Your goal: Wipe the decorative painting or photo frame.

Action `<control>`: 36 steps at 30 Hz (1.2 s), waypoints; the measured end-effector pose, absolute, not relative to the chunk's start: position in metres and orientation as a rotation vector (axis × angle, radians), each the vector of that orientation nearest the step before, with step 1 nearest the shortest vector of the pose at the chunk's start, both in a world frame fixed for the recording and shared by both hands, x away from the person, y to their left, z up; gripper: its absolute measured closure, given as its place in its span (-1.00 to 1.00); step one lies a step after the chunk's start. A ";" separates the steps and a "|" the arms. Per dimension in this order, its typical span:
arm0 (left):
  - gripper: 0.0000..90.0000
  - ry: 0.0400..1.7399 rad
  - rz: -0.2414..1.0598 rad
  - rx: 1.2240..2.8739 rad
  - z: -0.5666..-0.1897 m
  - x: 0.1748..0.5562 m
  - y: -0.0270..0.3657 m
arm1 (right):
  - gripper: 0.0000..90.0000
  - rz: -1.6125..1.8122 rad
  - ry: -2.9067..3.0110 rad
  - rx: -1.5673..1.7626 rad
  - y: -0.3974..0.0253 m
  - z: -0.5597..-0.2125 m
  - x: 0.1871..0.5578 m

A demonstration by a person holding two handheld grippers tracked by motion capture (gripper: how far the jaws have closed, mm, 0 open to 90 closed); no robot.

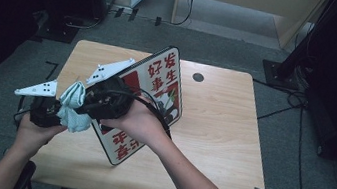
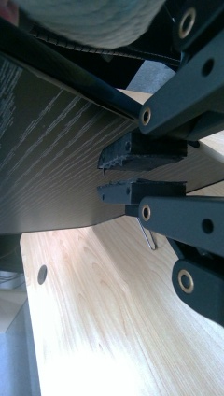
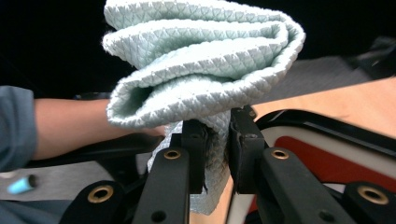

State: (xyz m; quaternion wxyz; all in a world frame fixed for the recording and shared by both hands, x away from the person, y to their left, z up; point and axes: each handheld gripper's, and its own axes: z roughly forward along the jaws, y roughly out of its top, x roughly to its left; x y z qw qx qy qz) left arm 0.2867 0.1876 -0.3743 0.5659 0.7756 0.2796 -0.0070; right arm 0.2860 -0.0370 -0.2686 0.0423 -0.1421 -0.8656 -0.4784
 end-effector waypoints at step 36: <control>0.83 0.648 -0.008 1.825 -0.373 0.286 0.188 | 0.73 -1.294 -2.576 -0.569 -0.043 -0.317 0.283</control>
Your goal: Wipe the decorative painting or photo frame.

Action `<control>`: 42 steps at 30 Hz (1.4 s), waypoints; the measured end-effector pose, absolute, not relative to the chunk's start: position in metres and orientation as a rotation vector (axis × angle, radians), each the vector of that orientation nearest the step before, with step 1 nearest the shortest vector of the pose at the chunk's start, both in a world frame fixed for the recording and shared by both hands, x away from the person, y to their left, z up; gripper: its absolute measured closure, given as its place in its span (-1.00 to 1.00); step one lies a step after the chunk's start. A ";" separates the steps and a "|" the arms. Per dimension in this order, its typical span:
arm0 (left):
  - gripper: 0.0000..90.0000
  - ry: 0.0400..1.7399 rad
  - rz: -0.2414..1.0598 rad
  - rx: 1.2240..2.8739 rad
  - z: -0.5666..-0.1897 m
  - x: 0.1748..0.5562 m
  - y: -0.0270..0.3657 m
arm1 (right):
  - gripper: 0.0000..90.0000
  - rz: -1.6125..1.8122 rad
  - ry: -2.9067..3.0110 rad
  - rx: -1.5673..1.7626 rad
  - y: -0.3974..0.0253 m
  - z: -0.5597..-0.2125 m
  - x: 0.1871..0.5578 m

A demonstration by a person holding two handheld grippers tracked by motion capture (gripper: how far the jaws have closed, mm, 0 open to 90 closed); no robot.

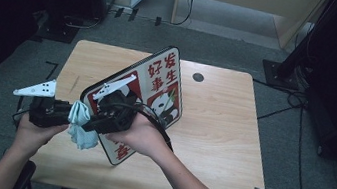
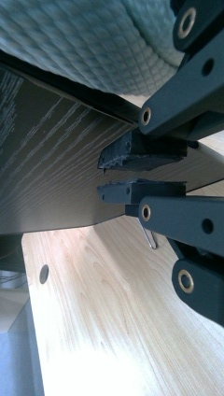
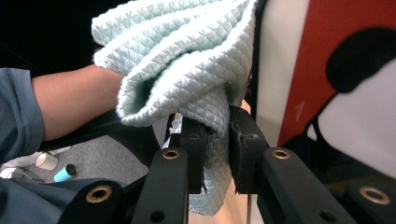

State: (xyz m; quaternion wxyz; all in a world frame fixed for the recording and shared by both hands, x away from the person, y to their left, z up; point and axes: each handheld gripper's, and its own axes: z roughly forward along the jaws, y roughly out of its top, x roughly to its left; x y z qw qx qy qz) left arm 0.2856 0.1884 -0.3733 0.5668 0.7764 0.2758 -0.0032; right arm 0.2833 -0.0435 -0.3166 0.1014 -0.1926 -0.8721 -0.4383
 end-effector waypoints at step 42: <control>0.83 0.642 0.001 1.837 -0.374 0.285 0.188 | 0.74 -1.237 -2.508 -0.618 -0.064 -0.375 0.279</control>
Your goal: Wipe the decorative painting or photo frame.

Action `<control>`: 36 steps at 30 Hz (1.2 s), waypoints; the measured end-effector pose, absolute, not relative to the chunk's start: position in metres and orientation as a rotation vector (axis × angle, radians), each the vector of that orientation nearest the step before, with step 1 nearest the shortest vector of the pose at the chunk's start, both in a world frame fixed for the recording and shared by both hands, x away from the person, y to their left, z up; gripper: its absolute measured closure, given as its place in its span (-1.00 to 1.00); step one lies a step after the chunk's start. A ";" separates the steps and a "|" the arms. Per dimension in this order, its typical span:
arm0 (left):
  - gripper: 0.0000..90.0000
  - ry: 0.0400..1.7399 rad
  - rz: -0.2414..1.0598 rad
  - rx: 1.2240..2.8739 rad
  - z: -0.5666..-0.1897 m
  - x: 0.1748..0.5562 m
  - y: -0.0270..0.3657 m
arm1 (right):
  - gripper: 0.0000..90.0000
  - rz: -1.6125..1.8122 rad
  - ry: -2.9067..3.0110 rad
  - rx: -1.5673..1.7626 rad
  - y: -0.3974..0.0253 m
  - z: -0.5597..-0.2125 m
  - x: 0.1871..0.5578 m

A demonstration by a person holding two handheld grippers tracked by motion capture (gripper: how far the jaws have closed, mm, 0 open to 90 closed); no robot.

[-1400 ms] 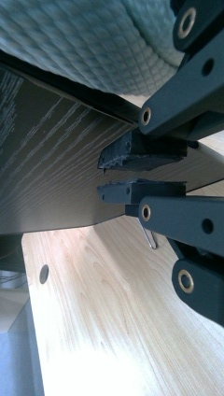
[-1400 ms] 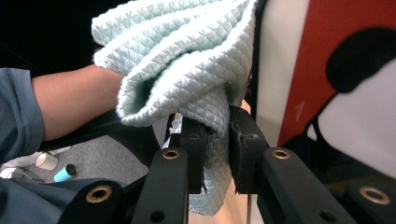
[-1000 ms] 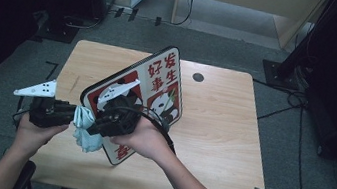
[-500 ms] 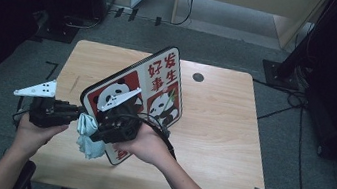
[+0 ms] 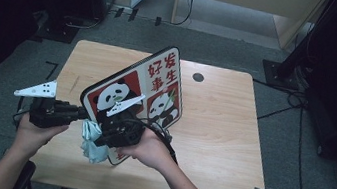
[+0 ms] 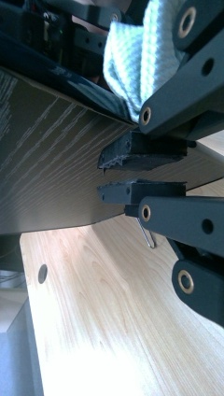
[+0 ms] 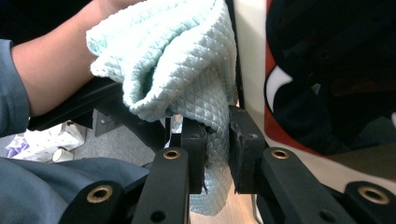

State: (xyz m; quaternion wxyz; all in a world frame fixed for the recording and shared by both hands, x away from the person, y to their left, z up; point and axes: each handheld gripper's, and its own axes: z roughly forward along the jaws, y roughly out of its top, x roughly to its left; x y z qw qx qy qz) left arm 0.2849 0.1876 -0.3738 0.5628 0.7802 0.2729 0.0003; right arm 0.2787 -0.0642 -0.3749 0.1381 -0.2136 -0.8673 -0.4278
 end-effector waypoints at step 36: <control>0.82 0.636 0.002 1.852 -0.374 0.283 0.184 | 0.74 -1.128 -2.472 -0.715 -0.082 -0.431 0.274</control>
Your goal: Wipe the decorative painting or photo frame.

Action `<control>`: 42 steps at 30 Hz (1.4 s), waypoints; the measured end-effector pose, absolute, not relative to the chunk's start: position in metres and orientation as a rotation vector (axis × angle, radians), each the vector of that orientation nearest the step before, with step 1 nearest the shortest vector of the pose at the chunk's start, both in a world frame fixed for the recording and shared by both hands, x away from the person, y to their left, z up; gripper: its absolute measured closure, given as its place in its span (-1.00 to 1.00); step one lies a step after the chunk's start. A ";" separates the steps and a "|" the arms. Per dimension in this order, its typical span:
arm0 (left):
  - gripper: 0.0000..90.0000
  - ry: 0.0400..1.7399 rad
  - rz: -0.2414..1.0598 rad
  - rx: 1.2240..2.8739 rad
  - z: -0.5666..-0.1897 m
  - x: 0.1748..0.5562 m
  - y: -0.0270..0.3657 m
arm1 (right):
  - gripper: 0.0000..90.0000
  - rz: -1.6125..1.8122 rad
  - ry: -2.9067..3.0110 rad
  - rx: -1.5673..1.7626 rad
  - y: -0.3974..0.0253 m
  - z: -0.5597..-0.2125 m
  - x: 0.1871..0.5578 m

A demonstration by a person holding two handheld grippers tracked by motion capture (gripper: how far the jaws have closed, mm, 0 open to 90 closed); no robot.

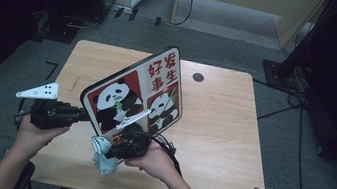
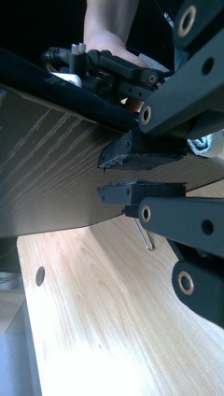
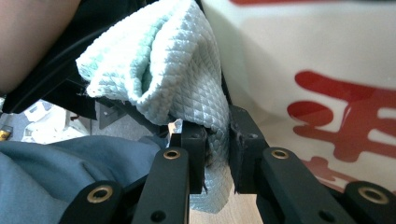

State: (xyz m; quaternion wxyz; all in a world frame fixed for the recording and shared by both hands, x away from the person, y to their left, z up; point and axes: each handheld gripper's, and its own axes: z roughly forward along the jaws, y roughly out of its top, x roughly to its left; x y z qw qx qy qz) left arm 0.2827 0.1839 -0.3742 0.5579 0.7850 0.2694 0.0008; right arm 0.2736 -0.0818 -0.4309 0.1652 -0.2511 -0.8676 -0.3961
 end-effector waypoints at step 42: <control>0.80 0.639 0.005 1.855 -0.375 0.283 0.185 | 0.72 -1.168 -2.585 -0.557 -0.099 -0.482 0.265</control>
